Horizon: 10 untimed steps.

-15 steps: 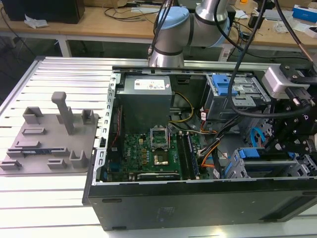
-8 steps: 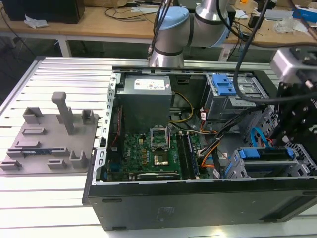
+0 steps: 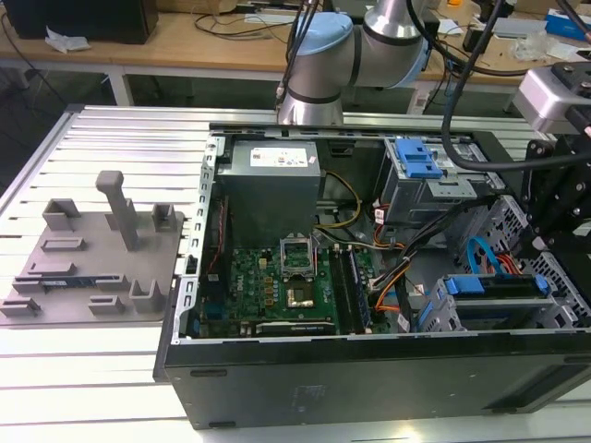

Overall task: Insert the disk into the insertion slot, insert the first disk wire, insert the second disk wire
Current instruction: 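Insert the second disk wire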

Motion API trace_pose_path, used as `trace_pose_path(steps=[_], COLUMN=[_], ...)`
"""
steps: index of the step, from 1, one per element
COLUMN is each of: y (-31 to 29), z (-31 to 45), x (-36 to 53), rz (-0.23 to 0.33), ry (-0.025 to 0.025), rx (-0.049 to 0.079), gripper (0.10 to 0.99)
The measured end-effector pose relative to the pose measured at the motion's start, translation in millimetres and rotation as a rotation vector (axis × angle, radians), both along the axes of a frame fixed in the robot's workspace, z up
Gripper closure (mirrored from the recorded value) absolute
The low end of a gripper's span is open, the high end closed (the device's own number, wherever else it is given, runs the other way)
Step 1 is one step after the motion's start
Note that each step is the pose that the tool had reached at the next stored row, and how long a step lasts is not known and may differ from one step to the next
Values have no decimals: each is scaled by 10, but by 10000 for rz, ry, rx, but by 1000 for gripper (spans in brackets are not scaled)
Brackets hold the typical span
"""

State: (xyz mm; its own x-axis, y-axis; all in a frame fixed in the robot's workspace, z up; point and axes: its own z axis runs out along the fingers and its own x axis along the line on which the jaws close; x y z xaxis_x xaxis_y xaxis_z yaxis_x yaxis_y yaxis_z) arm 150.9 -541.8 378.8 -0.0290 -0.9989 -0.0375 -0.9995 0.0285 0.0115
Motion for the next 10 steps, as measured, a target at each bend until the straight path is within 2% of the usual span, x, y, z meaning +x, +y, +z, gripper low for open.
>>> trace_pose_path(steps=[1, 10], y=[0, 0], z=[0, 0], x=[0, 0], rz=[0, 2], ry=[0, 0], rx=[-1, 0], gripper=[980, 980])
